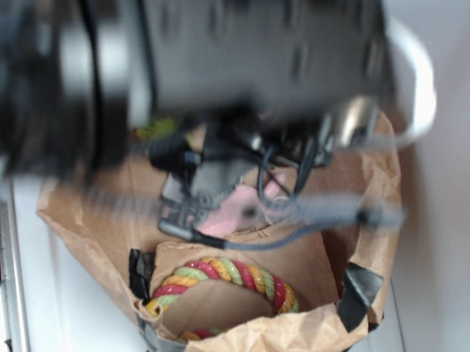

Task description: Grab the green block.

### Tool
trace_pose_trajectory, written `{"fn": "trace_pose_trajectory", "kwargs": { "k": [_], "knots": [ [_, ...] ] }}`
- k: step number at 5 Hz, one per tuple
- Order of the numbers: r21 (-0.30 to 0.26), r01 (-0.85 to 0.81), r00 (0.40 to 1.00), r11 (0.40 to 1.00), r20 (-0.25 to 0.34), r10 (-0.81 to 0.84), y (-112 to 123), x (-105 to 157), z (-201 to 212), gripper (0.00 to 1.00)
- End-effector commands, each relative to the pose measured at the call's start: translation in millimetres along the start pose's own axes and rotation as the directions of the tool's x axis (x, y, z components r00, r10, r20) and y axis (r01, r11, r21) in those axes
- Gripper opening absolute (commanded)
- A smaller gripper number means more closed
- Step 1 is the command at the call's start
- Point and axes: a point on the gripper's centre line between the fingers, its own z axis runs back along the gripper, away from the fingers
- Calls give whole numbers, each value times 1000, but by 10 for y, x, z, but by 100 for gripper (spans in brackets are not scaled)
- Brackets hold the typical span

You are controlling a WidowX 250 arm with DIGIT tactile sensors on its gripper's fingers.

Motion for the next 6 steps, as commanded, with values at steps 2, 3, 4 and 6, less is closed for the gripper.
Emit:
{"fn": "trace_pose_trajectory", "kwargs": {
  "k": [2, 3, 4, 6],
  "knots": [
    [44, -11, 998, 999, 64, 8, 7, 179, 233, 100],
    [-103, -256, 966, 961, 18, 259, 209, 175, 142, 100],
    [-132, -489, 869, 862, 18, 495, 242, 105, 24, 100],
    [6, -828, 560, 560, 49, 827, 129, 46, -152, 100]
  ]
}}
